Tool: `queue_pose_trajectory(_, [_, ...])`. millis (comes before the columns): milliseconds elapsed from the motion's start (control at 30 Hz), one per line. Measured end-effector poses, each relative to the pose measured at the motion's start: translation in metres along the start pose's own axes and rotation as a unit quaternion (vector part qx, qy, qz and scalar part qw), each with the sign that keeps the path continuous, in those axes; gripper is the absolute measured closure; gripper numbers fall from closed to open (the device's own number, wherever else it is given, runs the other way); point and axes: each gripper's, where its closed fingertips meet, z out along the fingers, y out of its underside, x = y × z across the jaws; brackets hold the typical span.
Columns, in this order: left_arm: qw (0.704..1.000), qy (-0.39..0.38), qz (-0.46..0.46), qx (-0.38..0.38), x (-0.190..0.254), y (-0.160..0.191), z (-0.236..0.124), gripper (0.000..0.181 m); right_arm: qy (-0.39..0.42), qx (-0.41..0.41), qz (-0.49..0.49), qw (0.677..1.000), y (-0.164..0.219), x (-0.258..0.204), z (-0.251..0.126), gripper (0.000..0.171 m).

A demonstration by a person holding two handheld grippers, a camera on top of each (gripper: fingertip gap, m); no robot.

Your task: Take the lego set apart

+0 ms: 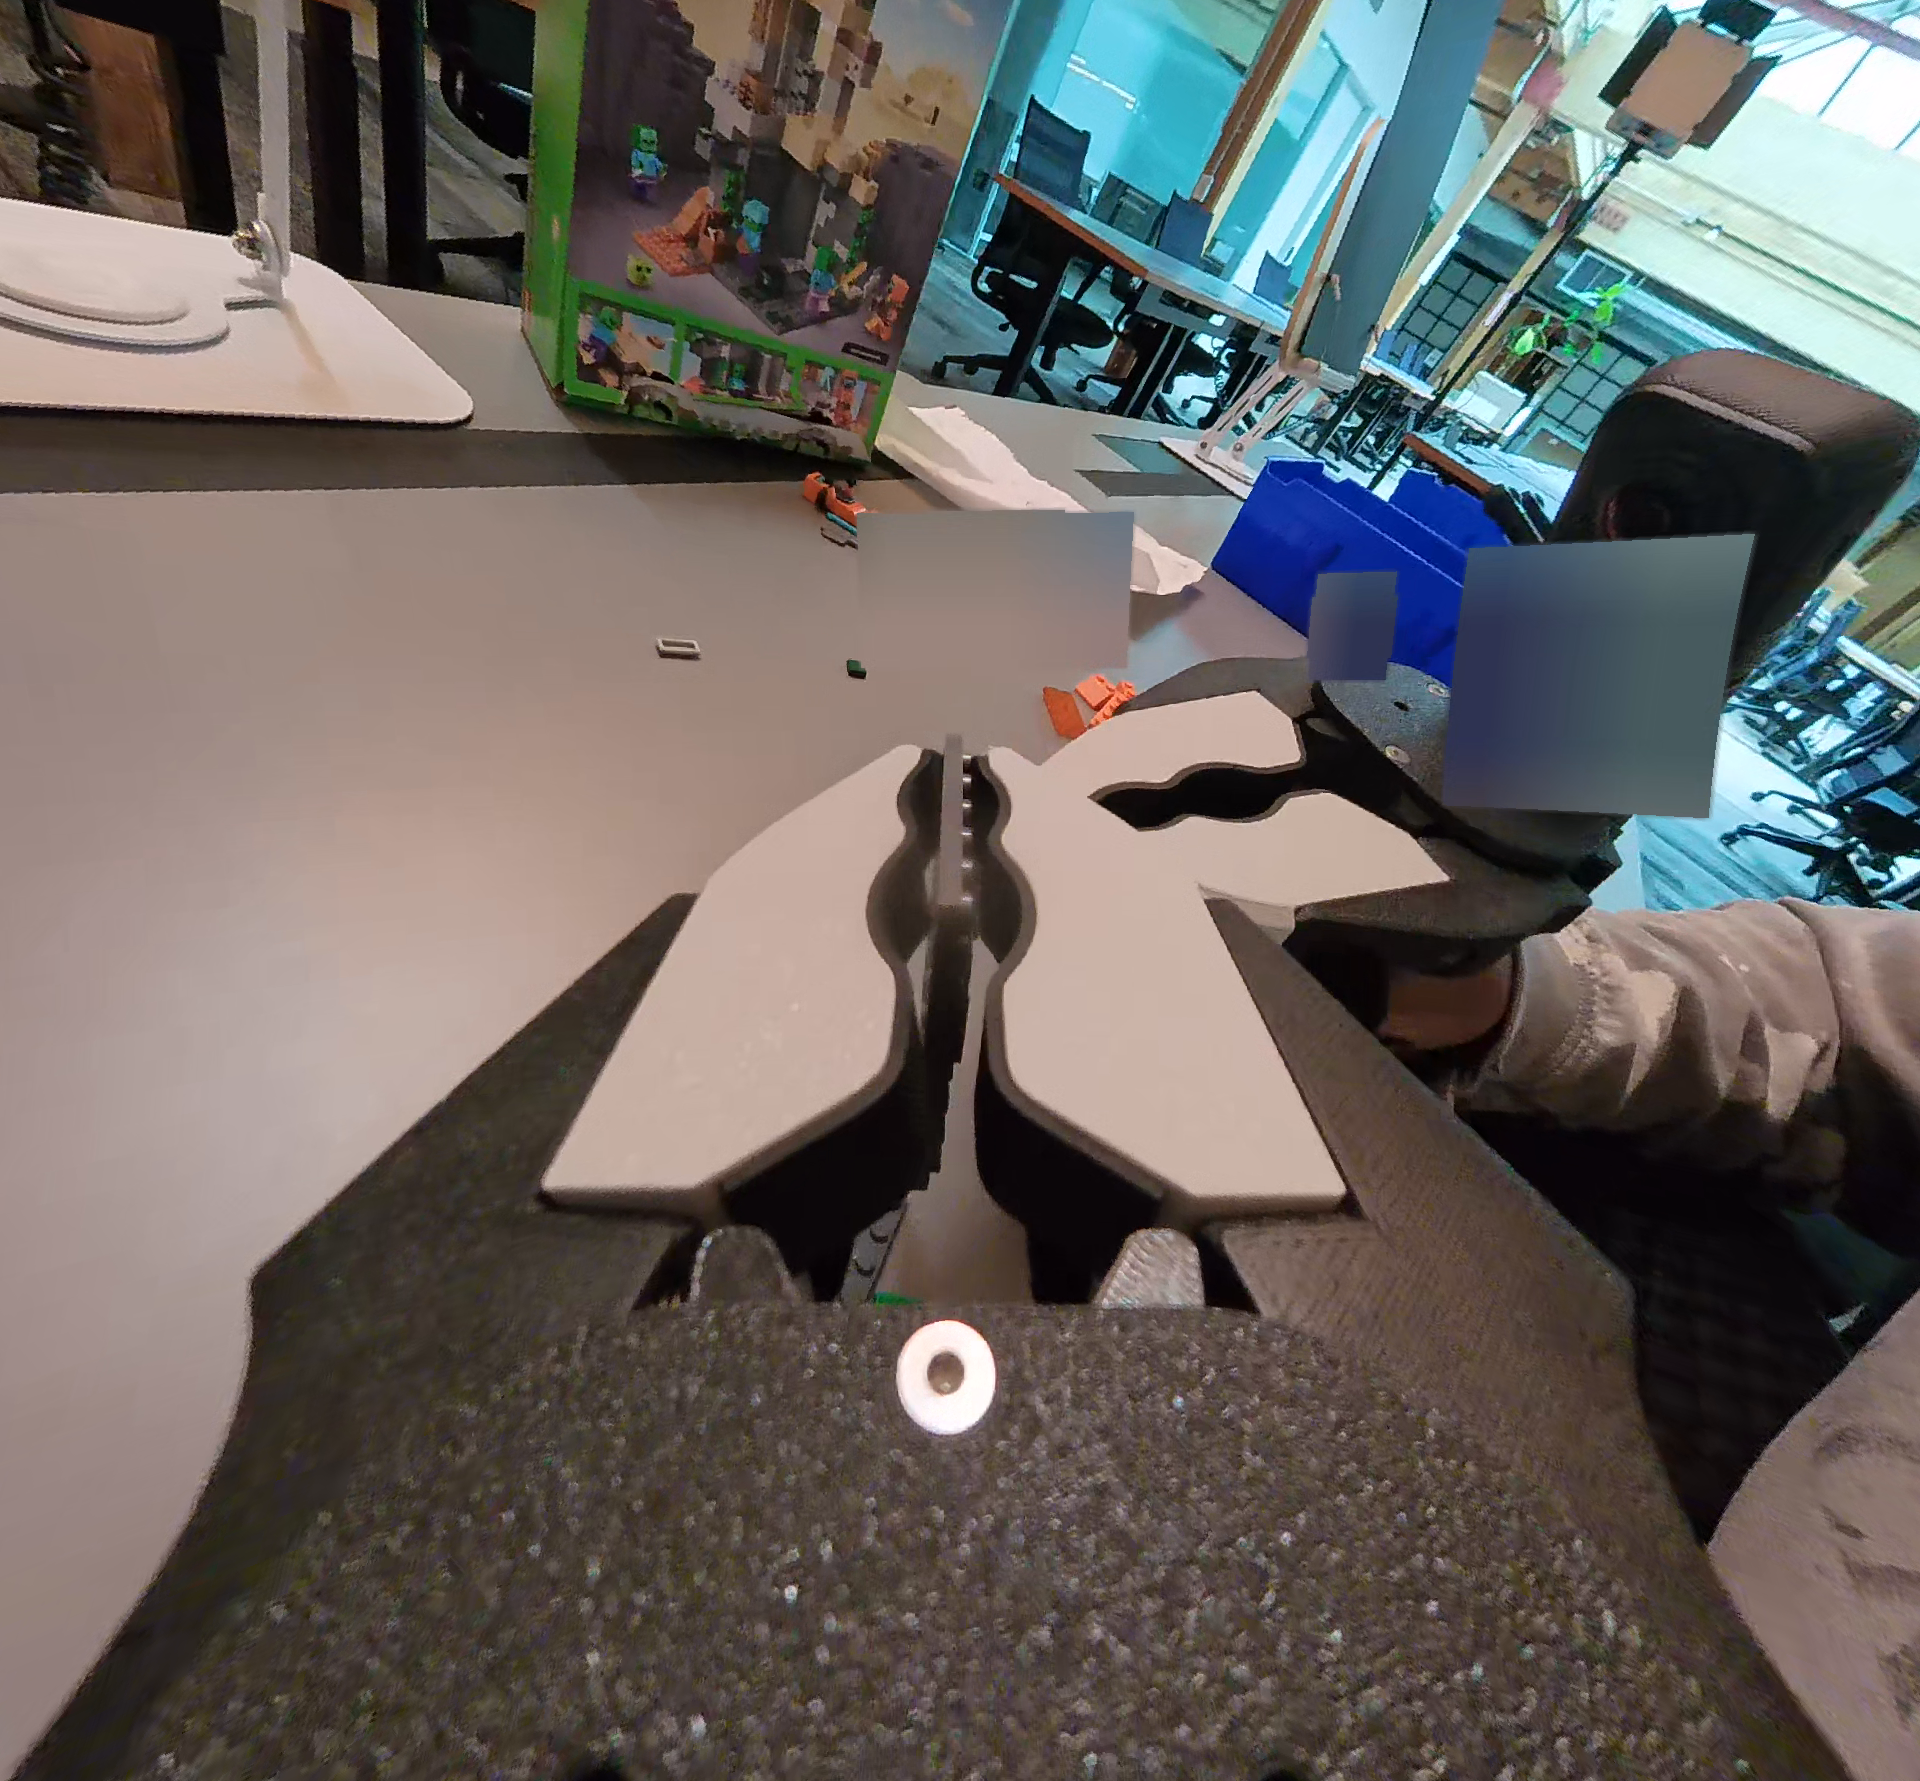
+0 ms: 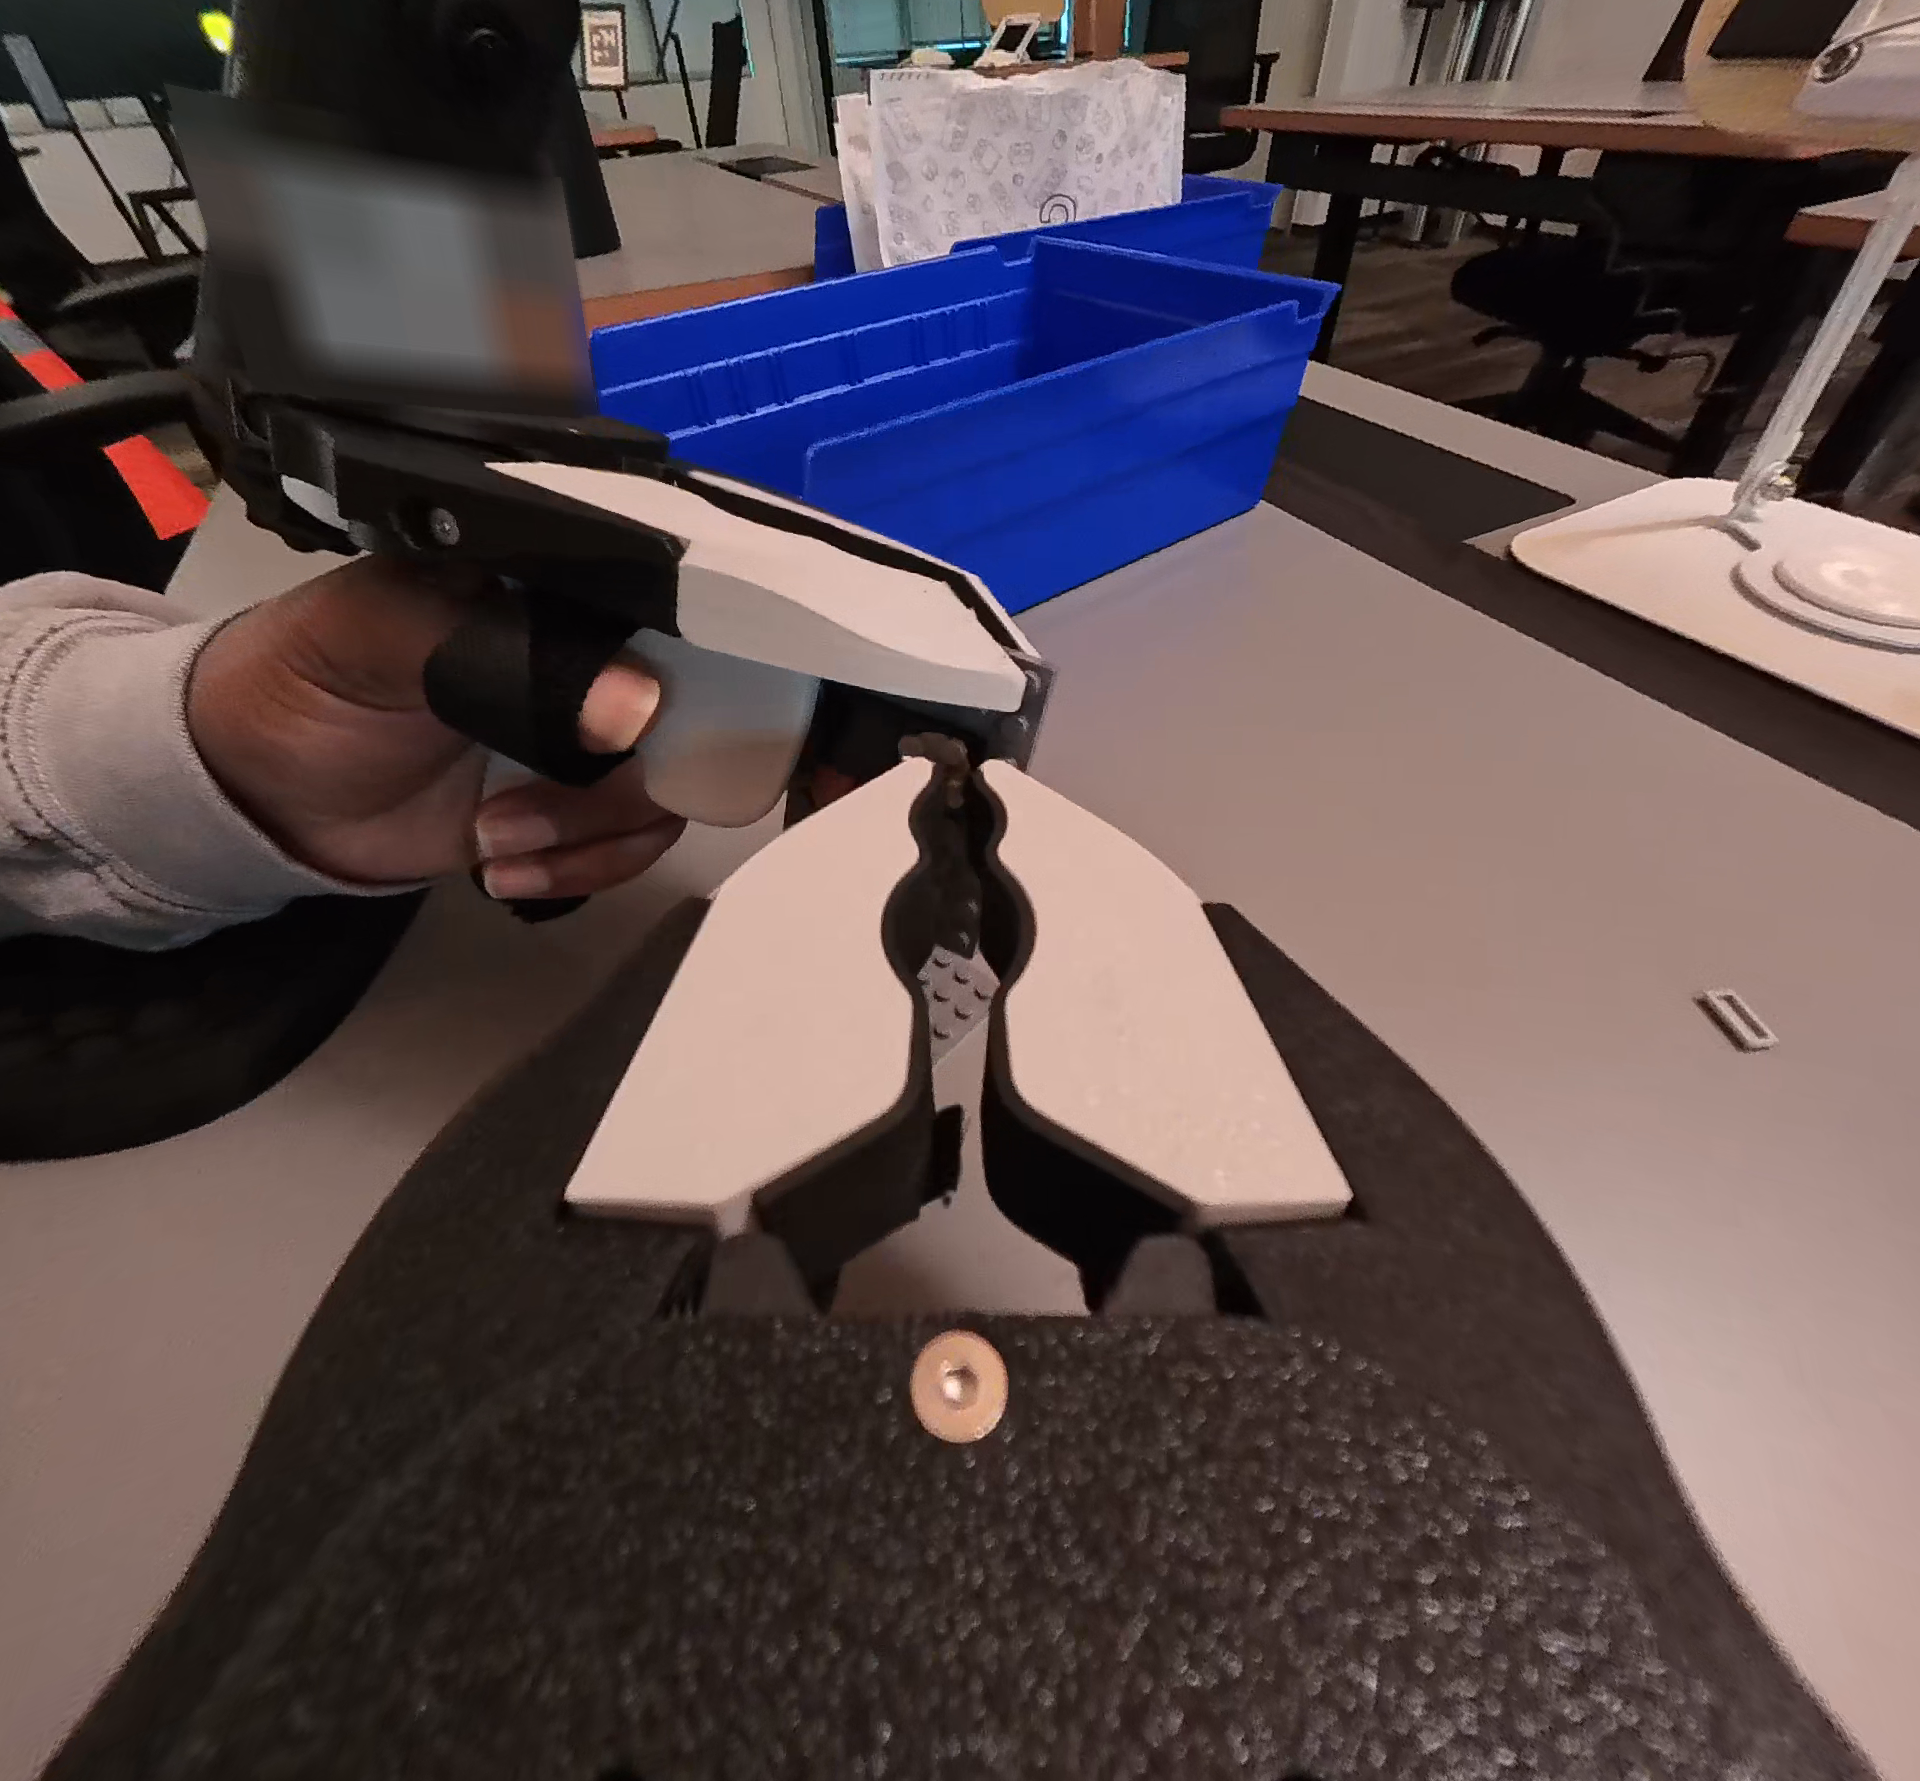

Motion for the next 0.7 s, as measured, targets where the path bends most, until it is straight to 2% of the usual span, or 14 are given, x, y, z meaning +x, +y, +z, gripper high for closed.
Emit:
queue_pose_trajectory(67, [1.000, 0.008, 0.001, -0.022, 0.003, 0.008, 0.005, 0.175, -0.059, 0.014, -0.005, 0.998, -0.006, -0.019, -0.001, 0.171])
queue_pose_trajectory(133, [1.000, -0.001, 0.004, -0.011, -0.003, 0.002, 0.004, 0.176, -0.031, -0.002, -0.047, 0.998, -0.004, -0.015, 0.000, 0.171])
queue_pose_trajectory(233, [0.999, -0.007, -0.004, 0.031, -0.012, -0.023, -0.007, 0.176, -0.025, 0.012, -0.020, 0.999, -0.011, 0.006, -0.011, 0.171])
queue_pose_trajectory(400, [0.998, 0.024, -0.054, 0.030, -0.011, -0.017, -0.005, 0.176, 0.000, 0.017, -0.084, 0.996, -0.014, 0.003, -0.009, 0.171])
queue_pose_trajectory(433, [0.997, 0.029, -0.059, 0.033, -0.010, -0.017, -0.005, 0.176, 0.000, 0.013, -0.089, 0.996, -0.013, 0.001, -0.007, 0.159])
queue_pose_trajectory(500, [0.997, 0.033, -0.066, 0.039, -0.008, -0.017, -0.004, 0.176, 0.009, 0.005, -0.104, 0.995, -0.010, 0.000, -0.004, 0.154])
queue_pose_trajectory(700, [0.996, 0.038, -0.073, 0.040, 0.002, -0.013, -0.001, 0.176, 0.034, 0.000, -0.139, 0.990, -0.008, -0.001, -0.001, 0.156])
